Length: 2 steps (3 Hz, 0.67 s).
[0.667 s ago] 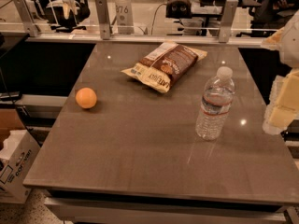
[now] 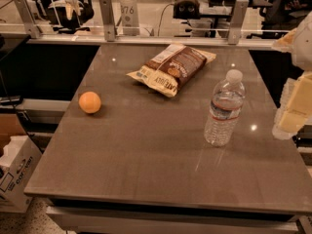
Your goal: Move water bottle near brown chip bag
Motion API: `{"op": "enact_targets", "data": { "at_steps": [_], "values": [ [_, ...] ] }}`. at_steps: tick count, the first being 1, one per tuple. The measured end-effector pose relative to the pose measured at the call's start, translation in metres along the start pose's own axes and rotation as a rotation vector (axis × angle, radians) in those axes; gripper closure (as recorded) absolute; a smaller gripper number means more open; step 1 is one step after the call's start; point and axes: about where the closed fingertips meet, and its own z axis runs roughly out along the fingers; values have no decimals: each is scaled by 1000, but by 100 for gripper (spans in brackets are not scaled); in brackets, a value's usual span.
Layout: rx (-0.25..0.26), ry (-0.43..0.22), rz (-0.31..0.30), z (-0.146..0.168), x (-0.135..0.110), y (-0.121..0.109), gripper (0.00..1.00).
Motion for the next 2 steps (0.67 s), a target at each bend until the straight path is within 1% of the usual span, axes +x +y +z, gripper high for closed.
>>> {"op": "enact_targets", "data": {
  "at_steps": [1,2],
  "values": [
    [-3,-69,19,6,-4,-1,0],
    [-17,-158,28,15,-13,-1,0]
  ]
}}
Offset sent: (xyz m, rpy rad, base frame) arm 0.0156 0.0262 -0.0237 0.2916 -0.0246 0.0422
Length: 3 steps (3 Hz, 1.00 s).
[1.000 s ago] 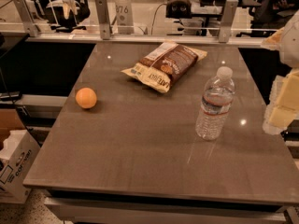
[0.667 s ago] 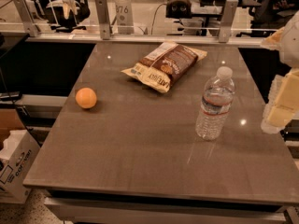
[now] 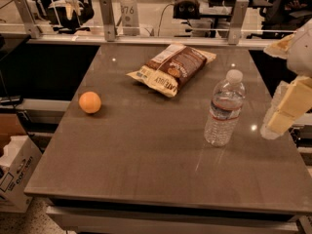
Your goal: Move water bottle near brown chip bag
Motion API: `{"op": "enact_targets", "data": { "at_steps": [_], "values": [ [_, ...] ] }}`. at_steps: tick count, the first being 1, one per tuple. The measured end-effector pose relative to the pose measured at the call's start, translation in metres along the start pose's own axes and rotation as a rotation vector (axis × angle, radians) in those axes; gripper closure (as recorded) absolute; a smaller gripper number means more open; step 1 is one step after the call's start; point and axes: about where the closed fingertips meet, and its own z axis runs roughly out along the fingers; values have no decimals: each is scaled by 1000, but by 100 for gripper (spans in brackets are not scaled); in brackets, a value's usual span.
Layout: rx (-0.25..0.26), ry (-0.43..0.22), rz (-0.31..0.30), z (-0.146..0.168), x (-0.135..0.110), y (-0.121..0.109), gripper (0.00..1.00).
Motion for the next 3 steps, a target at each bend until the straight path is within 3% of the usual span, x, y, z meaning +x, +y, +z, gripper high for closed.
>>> {"op": "enact_targets", "data": {
  "at_steps": [1,3],
  "values": [
    [-18,-90,5,14,-10,1,0],
    [-77,-193,4,48,-28,6,0]
  ]
}}
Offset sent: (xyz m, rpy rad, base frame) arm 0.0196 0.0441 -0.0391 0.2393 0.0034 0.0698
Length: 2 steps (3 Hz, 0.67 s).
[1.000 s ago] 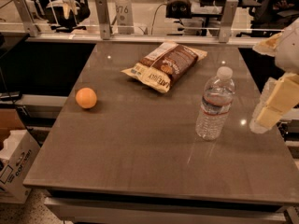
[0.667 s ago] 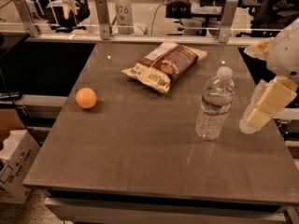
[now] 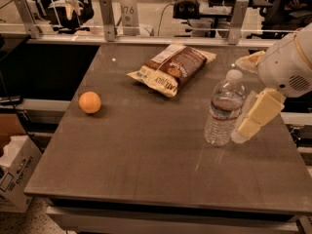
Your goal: Move water bottle near brown chip bag
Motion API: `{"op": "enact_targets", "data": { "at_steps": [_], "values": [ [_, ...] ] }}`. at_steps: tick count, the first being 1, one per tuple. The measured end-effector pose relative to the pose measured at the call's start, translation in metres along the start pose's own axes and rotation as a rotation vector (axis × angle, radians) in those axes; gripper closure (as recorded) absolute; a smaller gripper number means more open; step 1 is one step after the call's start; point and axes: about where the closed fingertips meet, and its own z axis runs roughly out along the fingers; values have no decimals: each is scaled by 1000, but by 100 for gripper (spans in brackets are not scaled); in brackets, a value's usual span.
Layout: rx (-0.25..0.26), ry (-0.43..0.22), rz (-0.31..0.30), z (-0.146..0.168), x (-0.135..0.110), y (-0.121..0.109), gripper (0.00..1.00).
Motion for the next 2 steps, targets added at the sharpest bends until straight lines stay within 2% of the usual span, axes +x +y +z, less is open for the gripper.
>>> {"op": "enact_targets", "data": {
  "at_steps": [1,2],
  "values": [
    [-24,-32,5,10,-5,1,17],
    [-45,-52,18,15,-9,0,41]
  ]
}}
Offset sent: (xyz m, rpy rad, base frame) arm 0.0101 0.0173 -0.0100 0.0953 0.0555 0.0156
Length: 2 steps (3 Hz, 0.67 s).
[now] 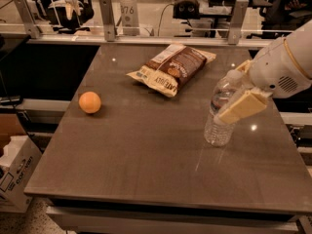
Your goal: Move water bottle near brown chip bag
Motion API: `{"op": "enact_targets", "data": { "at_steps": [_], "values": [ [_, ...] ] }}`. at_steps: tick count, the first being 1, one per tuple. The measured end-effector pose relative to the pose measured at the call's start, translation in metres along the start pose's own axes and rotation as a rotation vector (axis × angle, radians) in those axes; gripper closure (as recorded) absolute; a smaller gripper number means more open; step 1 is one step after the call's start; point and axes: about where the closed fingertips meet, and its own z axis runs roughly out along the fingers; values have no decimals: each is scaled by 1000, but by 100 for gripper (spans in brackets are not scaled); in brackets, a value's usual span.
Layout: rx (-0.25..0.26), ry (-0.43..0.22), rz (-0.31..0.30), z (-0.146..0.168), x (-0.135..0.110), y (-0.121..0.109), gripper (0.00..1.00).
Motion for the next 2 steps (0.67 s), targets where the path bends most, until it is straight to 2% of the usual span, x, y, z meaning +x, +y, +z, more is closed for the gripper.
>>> {"op": "enact_targets", "data": {
  "at_steps": [1,2],
  "values": [
    [-16,-11,19,2,-4,-5,63],
    [-16,-10,34,3,-11,-21,87]
  ]
}}
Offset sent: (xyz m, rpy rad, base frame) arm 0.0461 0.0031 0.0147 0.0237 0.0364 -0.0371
